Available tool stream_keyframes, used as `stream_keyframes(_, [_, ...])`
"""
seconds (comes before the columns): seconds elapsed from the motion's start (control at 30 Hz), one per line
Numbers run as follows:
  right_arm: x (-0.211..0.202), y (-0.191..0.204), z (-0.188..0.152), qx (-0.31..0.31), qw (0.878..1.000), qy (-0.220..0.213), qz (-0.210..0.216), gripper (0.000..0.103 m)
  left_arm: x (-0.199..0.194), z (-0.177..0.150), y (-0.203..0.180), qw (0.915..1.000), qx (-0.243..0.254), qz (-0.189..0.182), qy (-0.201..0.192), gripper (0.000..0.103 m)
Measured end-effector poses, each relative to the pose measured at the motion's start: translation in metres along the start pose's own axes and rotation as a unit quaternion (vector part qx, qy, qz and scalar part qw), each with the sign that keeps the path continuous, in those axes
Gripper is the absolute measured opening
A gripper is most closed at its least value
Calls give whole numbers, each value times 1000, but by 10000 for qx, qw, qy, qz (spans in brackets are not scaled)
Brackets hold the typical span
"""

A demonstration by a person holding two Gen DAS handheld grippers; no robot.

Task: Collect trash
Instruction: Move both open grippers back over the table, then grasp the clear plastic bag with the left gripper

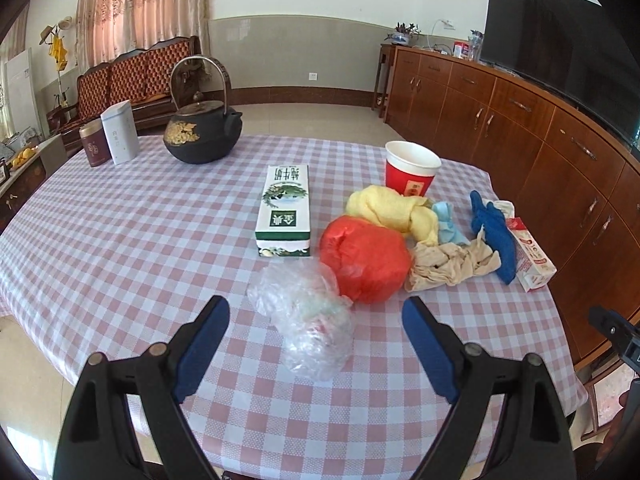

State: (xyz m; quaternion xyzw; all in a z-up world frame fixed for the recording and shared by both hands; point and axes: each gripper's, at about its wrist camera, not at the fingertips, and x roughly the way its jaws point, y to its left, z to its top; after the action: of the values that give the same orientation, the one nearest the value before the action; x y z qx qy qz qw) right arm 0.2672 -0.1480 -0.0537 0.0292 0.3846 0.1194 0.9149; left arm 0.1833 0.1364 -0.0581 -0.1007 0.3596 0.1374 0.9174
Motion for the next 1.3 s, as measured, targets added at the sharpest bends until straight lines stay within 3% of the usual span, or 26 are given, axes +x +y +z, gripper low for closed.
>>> stream_keyframes(0.57, [51, 6, 14, -22, 9998, 204, -45, 86, 47, -9, 11, 9992, -22, 146, 363, 89])
stream_keyframes(0.8, [73, 3, 24, 48, 9996, 252, -85, 86, 64, -13, 13, 9988, -168, 37, 468, 88])
stream_keyframes(0.87, [75, 5, 25, 7, 9997, 229, -96, 86, 64, -14, 12, 9989, -206, -7, 422, 81])
stream_keyframes(0.97, [80, 6, 25, -5, 9997, 244, -88, 86, 65, -15, 14, 9987, -284, -123, 403, 57])
stream_keyframes(1.13, [89, 4, 27, 12, 9996, 256, -104, 86, 58, -8, 22, 9974, -627, -333, 125, 51])
stream_keyframes(1.3, [97, -3, 33, 58, 9996, 231, -153, 86, 46, 12, 15, 9967, -624, -442, -288, 51])
